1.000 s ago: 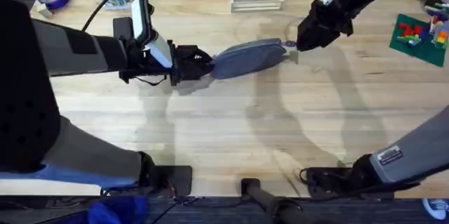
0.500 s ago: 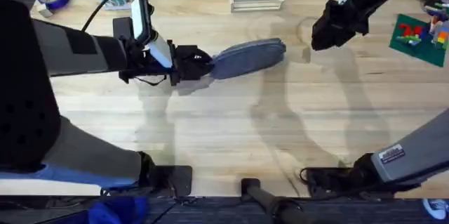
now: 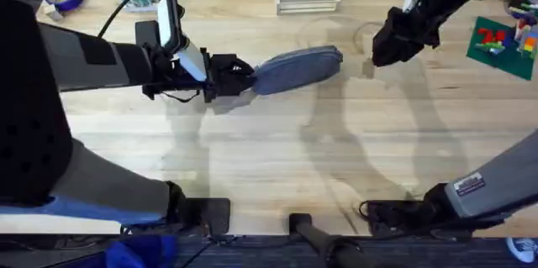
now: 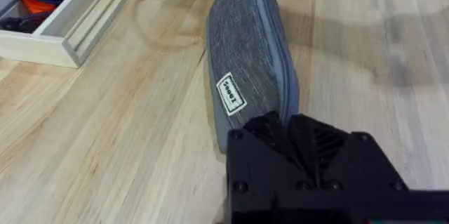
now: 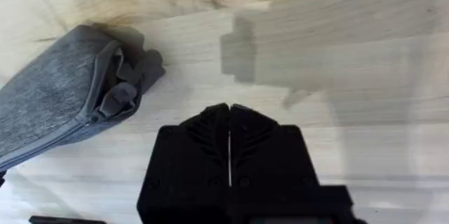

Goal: Unzip the bag, pick up the pens from the table one at a time and place them inside, then zip the bag closed.

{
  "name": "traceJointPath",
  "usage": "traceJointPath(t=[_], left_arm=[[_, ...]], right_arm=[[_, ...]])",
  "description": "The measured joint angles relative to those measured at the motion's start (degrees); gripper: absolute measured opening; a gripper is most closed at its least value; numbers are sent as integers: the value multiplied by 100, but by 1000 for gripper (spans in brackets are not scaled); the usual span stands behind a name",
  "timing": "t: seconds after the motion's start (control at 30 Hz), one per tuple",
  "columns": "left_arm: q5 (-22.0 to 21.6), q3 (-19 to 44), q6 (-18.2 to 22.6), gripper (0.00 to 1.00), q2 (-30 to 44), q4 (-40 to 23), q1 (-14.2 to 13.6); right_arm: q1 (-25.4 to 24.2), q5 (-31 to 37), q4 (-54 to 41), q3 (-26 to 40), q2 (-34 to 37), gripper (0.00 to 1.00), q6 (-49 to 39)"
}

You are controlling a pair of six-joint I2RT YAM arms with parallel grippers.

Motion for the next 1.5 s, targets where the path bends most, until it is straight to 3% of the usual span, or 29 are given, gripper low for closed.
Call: traceJointPath(t=[0.07,0.1,0.27,0.3,0.33,0.43,0.47,0.57,0.67,0.7,1.17,1.27,1.43,1.5], left_arm=[[1,0,0,41,0,0,0],[2,0,0,41,0,0,0],[0,0,0,41,0,0,0],[1,0,0,41,0,0,0],[2,0,0,41,0,0,0],[0,0,0,53,0,0,0],[0,0,0,101,0,-3,0],[-91,-2,-9,403,0,-76,-7],[-171,-2,-20,894,0,-85,-7],[-184,-2,-42,960,0,-87,-7],[-221,-7,-75,995,0,71,-5],[-164,-5,-523,995,0,70,47],[-166,142,-1689,995,0,39,315],[-267,244,-1937,995,-8,-33,373]], right_arm=[[0,0,0,0,1,41,-4],[0,-2,-2,0,2,130,10],[0,1,-10,0,2,848,-15],[0,1,-13,0,1,955,-36],[0,0,-17,0,2,984,-37],[0,2,-17,0,0,996,-35],[0,4,-17,0,2,996,-37],[0,2,-17,0,0,996,-35],[0,-2,-17,-2,2,997,-37],[0,-4,-16,0,1,996,-36],[0,23,35,-2,1,996,-37],[0,138,145,-2,1,996,-37],[0,445,295,-2,0,996,-69],[2,592,304,-2,0,996,-93]])
